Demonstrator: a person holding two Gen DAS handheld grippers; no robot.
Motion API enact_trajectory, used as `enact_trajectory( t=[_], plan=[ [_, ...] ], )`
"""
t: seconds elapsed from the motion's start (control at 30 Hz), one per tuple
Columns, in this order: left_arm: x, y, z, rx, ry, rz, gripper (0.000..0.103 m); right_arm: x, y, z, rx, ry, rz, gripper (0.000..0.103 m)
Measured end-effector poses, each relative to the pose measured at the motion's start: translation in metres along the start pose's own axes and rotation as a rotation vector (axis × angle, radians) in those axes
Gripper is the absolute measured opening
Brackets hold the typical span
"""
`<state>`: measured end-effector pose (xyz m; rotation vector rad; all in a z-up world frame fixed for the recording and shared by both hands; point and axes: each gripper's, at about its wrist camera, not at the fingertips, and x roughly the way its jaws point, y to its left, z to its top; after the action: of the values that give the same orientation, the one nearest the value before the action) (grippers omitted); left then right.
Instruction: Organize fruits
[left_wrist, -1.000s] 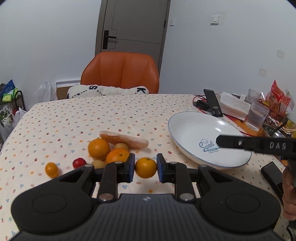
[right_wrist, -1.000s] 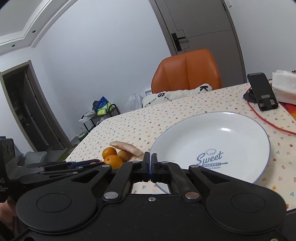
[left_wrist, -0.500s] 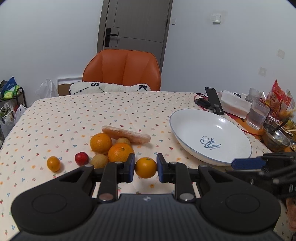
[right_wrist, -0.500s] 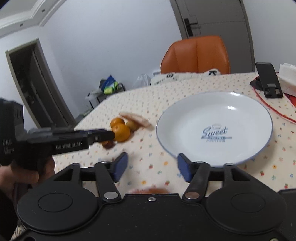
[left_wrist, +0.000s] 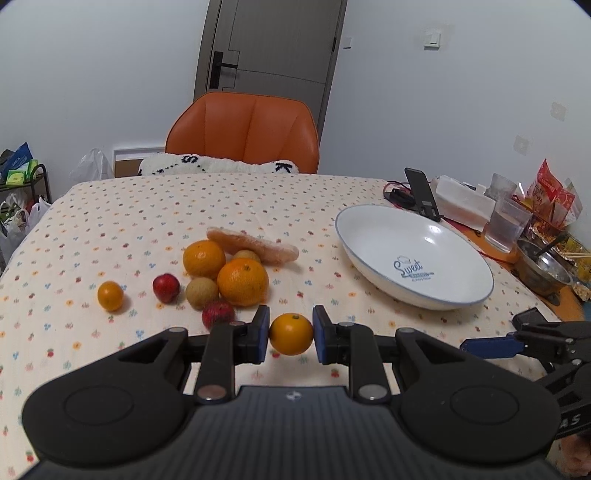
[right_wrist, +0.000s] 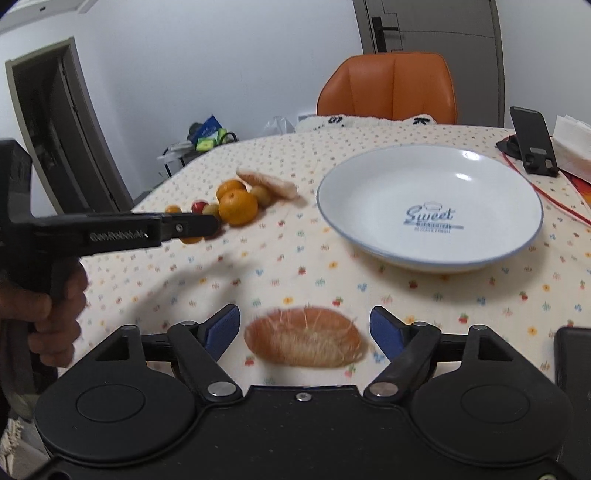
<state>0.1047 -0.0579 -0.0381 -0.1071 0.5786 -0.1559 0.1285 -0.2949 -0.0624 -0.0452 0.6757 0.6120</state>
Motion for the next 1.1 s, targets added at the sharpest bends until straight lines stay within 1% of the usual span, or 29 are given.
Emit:
enact_trajectory(
  t=[0.03,0.13,0.2,0.23,0.37,0.4,0.47,0.53,0.63,0.67,0.77,0.93,1.1],
  plan=[
    [-0.001,0.0,-0.002,0.001,0.003,0.001,0.023,0.002,0.0,-0.002,0.0,0.006,-0.003,0.078],
    [-0.003,-0.001,-0.009,0.001,0.014,0.003,0.023,0.003,0.006,-0.008,-0.038,-0.012,-0.025,0.077],
    [-0.004,-0.001,-0.013,0.0,0.02,0.004,0.023,0.003,0.011,-0.009,-0.074,-0.013,-0.049,0.069],
    [-0.005,-0.001,-0.014,-0.001,0.022,0.005,0.023,0.003,0.012,-0.009,-0.082,-0.013,-0.042,0.065],
    [-0.007,-0.002,-0.014,-0.001,0.019,0.009,0.023,0.002,0.011,-0.008,-0.082,-0.016,-0.039,0.061],
    [-0.008,-0.002,-0.013,-0.001,0.016,0.01,0.023,0.001,0.01,-0.008,-0.077,-0.02,-0.039,0.055],
    [-0.009,-0.003,-0.011,0.0,0.011,0.012,0.023,-0.001,0.004,-0.005,-0.042,-0.03,-0.025,0.024],
    [-0.01,-0.005,-0.009,0.006,0.006,0.013,0.023,-0.002,-0.002,-0.003,-0.008,-0.028,0.001,0.023],
    [-0.011,-0.007,-0.007,0.014,0.001,0.014,0.023,-0.001,0.0,-0.004,-0.027,-0.031,-0.003,0.022],
    [-0.011,-0.007,-0.007,0.014,0.001,0.016,0.023,-0.001,0.001,-0.005,-0.032,-0.035,-0.002,0.021],
    [-0.01,-0.008,-0.007,0.014,0.004,0.019,0.023,-0.005,-0.002,-0.004,-0.014,-0.052,0.021,0.017],
    [-0.011,-0.011,-0.003,0.024,-0.005,0.017,0.023,-0.012,-0.009,-0.001,0.008,-0.088,0.044,0.013],
    [-0.01,-0.015,0.005,0.031,-0.018,0.013,0.023,-0.017,-0.012,0.007,0.01,-0.123,0.053,0.012]
  ],
)
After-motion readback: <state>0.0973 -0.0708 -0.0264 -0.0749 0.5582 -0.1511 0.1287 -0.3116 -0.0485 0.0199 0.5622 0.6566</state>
